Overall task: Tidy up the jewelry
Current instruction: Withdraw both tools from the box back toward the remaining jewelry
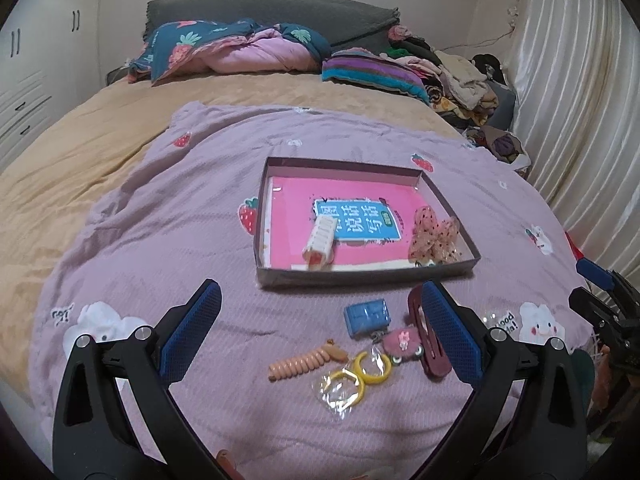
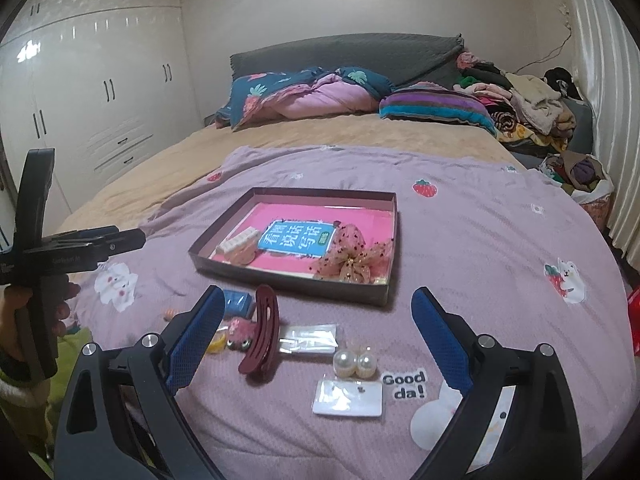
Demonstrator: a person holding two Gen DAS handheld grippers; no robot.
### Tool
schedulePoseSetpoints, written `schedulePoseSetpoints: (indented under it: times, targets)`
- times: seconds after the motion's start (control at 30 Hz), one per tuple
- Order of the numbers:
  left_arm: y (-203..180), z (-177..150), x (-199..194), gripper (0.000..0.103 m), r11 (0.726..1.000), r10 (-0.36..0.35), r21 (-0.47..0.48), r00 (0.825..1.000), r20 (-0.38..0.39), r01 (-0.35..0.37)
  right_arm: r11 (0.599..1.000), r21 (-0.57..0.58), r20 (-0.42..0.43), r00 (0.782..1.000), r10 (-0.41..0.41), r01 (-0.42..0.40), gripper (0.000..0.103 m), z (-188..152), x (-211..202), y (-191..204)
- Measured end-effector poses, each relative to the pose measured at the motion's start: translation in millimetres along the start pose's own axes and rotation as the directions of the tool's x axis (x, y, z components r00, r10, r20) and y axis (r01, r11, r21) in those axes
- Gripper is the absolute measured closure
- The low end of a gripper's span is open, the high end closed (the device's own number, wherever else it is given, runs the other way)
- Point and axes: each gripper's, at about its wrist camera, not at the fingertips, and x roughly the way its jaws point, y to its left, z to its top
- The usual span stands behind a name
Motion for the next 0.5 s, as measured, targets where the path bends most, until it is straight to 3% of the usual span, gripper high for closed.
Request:
schedulePoseSetpoints:
  times: [0.5]
  targets:
    - [-8.9,-40.2,-5.8,0.009,0.999,-0.003,0.044,0.998,-0.057,0.006,0.999,-0.039,-0.059,0.998,-0.002,0.0,0.009,-26.4,-4.4,8.2]
